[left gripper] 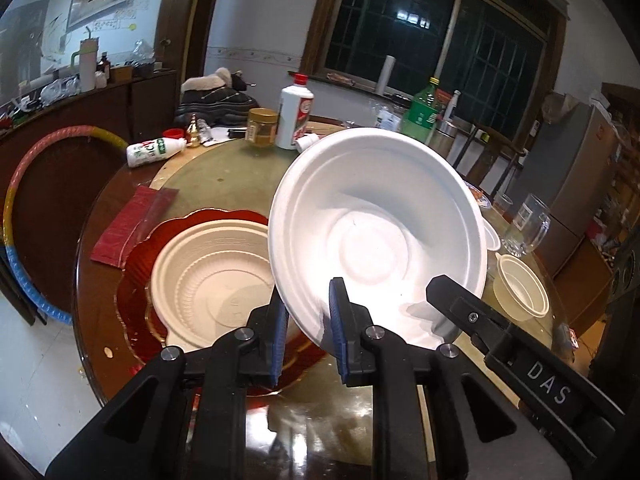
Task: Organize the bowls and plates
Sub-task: 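Lower the white foam bowl into the beige bowl on the stack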
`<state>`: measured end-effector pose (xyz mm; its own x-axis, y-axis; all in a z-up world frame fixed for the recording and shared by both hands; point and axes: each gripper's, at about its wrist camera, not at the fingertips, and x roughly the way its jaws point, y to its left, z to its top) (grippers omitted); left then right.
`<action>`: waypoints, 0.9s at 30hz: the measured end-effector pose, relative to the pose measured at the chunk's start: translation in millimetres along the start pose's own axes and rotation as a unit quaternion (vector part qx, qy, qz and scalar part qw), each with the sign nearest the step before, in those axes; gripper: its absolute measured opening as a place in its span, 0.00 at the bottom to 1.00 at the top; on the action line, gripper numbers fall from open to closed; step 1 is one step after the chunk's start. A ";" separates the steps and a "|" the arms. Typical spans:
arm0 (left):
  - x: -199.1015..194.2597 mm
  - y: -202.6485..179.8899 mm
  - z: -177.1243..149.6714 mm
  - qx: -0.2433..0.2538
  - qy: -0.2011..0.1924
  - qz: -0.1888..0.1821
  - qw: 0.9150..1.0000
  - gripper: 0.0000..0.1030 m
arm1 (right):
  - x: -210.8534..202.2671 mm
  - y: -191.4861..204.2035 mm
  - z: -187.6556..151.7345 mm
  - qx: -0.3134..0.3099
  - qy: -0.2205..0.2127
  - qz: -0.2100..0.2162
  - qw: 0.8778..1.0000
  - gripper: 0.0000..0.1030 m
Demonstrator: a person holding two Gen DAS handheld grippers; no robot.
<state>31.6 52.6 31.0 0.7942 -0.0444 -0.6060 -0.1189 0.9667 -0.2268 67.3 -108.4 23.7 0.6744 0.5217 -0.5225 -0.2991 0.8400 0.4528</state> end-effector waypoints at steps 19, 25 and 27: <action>3.9 51.0 10.5 -0.030 0.024 0.033 0.999 0.18 | 64.0 43.6 7.2 -0.029 0.092 0.026 0.995 0.14; 11.4 57.8 8.1 -0.031 0.037 0.040 0.998 0.19 | 77.6 43.0 5.0 -0.026 0.109 0.026 0.993 0.14; 15.6 60.3 6.7 -0.035 0.046 0.039 0.998 0.19 | 82.6 42.1 3.5 -0.027 0.116 0.022 0.993 0.15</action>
<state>40.8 111.9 13.0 0.7238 0.0040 -0.6900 -0.2222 0.9480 -0.2277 112.8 -30.4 2.1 0.4881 0.5731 -0.6583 -0.3642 0.8192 0.4431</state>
